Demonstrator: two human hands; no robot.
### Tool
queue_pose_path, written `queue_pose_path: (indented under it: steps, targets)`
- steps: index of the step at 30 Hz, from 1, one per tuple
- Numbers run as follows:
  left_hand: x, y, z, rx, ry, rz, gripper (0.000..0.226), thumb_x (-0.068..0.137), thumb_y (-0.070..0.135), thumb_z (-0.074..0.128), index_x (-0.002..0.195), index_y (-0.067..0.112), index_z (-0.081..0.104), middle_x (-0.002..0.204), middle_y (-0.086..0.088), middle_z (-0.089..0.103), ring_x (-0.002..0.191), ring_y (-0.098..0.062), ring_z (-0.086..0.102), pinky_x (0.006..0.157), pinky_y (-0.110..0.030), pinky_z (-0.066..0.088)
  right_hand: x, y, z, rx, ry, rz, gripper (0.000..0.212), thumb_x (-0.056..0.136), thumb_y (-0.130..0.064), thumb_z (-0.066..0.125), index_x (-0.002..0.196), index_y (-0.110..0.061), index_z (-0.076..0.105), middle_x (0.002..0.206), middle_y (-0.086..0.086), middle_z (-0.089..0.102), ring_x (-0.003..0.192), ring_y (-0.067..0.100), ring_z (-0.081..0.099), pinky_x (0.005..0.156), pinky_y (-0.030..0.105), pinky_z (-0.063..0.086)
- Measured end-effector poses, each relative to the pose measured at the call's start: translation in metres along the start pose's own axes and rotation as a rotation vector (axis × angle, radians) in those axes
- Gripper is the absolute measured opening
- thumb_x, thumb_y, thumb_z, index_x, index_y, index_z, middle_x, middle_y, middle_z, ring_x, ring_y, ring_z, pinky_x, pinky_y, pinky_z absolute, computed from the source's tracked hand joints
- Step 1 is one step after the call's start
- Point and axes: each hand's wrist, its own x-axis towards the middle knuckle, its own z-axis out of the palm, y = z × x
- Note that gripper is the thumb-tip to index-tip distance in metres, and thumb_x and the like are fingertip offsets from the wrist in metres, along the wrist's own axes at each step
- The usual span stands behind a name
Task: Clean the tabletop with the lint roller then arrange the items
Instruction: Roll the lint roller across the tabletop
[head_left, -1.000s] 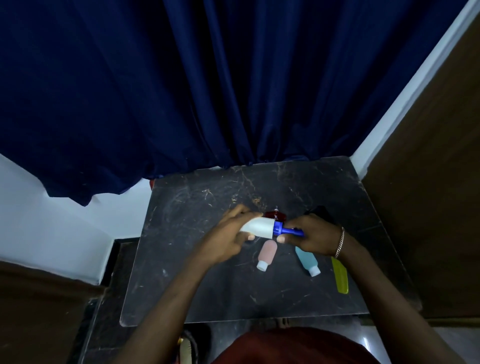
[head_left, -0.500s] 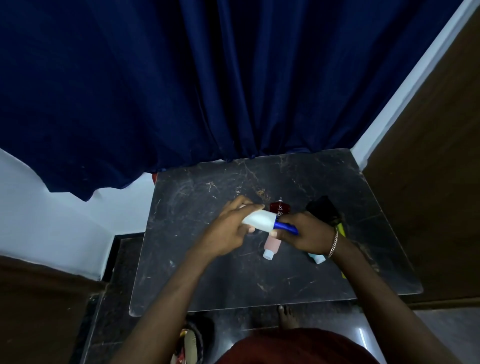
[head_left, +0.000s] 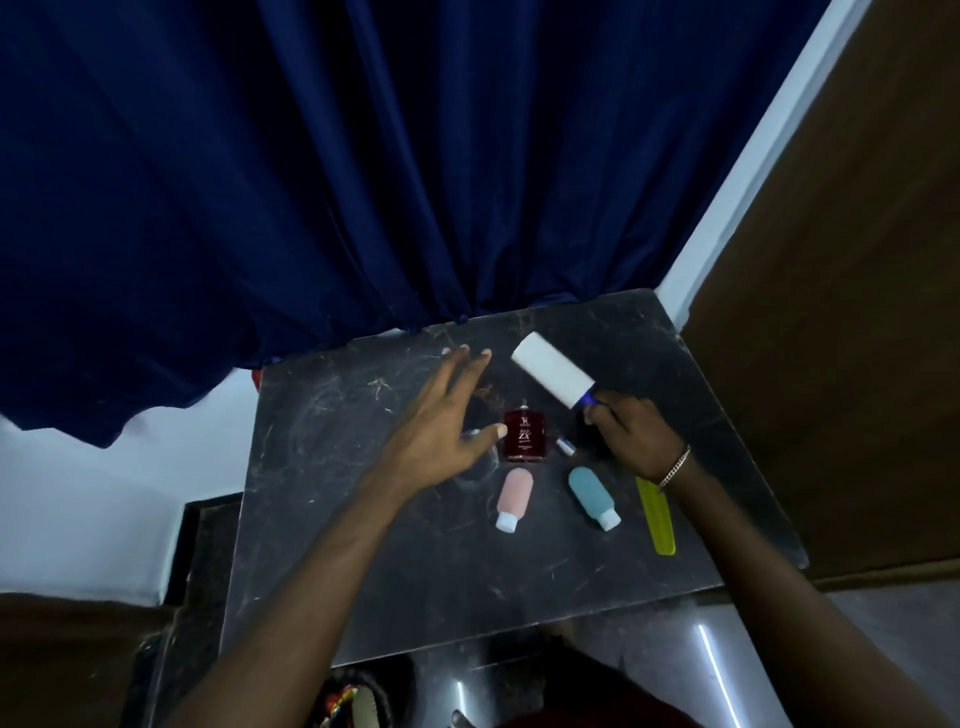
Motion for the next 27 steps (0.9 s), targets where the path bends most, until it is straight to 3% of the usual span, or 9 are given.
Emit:
queue_pose_path:
  steps: [3, 8, 12, 18, 23, 27]
  targets:
    - [0.032, -0.002, 0.006, 0.091, 0.020, -0.036, 0.094, 0.093, 0.066, 0.057, 0.165, 0.032, 0.007, 0.174, -0.002, 0.003, 0.162, -0.023, 0.002, 0.128, -0.054, 0.022, 0.041, 0.037, -0.014, -0.005, 0.066, 0.075, 0.039, 0.095, -0.032, 0.039, 0.087, -0.006, 0.067, 0.080, 0.013, 0.069, 0.081, 0.033, 0.066, 0.074, 0.031, 0.040]
    - [0.088, -0.004, 0.023, 0.225, 0.019, -0.078, 0.100, 0.089, 0.084, 0.037, 0.165, 0.029, 0.001, 0.175, -0.005, -0.002, 0.162, -0.023, -0.008, 0.130, -0.056, 0.012, 0.112, 0.099, -0.022, 0.003, 0.057, 0.300, 0.040, 0.105, -0.024, 0.038, 0.107, 0.003, 0.066, 0.107, 0.027, 0.069, 0.100, 0.039, 0.065, 0.089, 0.038, 0.046]
    - [0.120, -0.004, 0.041, 0.276, 0.007, -0.129, 0.102, 0.089, 0.087, 0.029, 0.165, 0.030, -0.005, 0.175, -0.004, -0.007, 0.161, -0.022, -0.014, 0.130, -0.053, 0.003, 0.148, 0.139, -0.025, -0.104, 0.037, 0.336, 0.043, 0.106, -0.028, 0.035, 0.108, 0.003, 0.065, 0.108, 0.024, 0.069, 0.100, 0.035, 0.065, 0.083, 0.030, 0.042]
    - [0.148, -0.001, 0.063, 0.303, -0.043, -0.179, 0.104, 0.087, 0.088, 0.027, 0.165, 0.030, -0.010, 0.174, -0.008, -0.010, 0.160, -0.024, -0.017, 0.130, -0.055, 0.001, 0.176, 0.180, -0.009, -0.307, -0.070, 0.386, 0.044, 0.106, -0.029, 0.033, 0.121, 0.004, 0.058, 0.115, 0.025, 0.066, 0.107, 0.039, 0.063, 0.094, 0.043, 0.049]
    - [0.160, -0.003, 0.079, 0.306, -0.092, -0.214, 0.103, 0.087, 0.088, 0.027, 0.163, 0.032, -0.013, 0.174, -0.007, -0.010, 0.160, -0.024, -0.017, 0.129, -0.052, -0.003, 0.183, 0.211, 0.006, -0.394, -0.071, 0.451, 0.044, 0.104, -0.032, 0.035, 0.130, 0.001, 0.048, 0.113, 0.026, 0.066, 0.105, 0.041, 0.065, 0.090, 0.048, 0.052]
    - [0.163, -0.007, 0.078, 0.298, -0.106, -0.225, 0.104, 0.087, 0.088, 0.028, 0.163, 0.032, -0.014, 0.174, -0.005, -0.013, 0.159, -0.024, -0.019, 0.129, -0.053, -0.004, 0.188, 0.224, 0.007, -0.445, -0.114, 0.488, 0.041, 0.104, -0.031, 0.039, 0.125, 0.001, 0.051, 0.114, 0.023, 0.067, 0.103, 0.040, 0.066, 0.087, 0.047, 0.054]
